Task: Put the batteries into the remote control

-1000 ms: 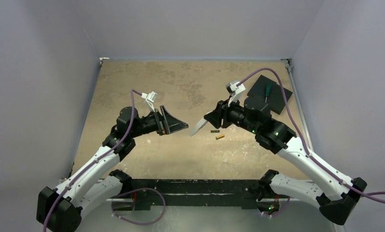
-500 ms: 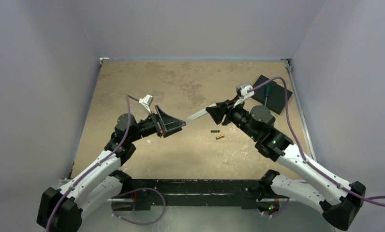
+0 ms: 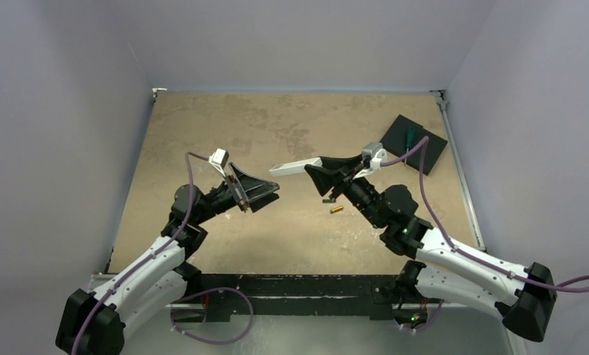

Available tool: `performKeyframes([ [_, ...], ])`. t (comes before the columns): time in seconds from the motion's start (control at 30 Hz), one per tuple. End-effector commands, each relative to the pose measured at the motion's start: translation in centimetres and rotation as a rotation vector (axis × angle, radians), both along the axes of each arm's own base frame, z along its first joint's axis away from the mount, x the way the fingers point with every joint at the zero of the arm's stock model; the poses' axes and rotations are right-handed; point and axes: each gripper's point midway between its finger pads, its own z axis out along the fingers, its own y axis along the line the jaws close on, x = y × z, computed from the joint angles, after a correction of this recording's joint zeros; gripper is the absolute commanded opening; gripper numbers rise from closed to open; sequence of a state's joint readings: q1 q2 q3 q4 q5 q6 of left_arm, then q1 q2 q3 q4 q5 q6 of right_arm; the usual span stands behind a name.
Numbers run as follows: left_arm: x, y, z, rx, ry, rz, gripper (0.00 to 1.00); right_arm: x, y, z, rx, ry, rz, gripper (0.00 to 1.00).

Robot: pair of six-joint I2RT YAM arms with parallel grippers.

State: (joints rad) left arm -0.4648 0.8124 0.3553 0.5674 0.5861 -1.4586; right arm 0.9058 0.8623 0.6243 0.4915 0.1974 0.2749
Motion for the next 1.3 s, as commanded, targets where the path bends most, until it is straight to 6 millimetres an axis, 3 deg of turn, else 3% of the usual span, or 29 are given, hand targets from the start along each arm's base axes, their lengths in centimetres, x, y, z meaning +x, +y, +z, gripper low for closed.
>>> performKeyframes([
  [0.0,0.0,0.8,2.2,-0.092,-0.049,0.038,0.98,-0.6,-0.6,3.5,0.108,-0.148,-0.039,0.0],
  [0.4,0.3,1.2,3.1,-0.165,-0.055,0.07,0.99,-3.2,0.1,3.8,0.181,-0.303,0.012,0.0],
  [0.7,0.5,1.2,3.5,-0.194,-0.056,0.069,0.98,-5.2,0.8,2.9,0.19,-0.399,0.075,0.0],
  [1.27,-0.8,0.8,4.9,-0.269,-0.106,-0.032,0.84,-8.1,1.2,1.7,0.188,-0.497,0.203,0.0],
])
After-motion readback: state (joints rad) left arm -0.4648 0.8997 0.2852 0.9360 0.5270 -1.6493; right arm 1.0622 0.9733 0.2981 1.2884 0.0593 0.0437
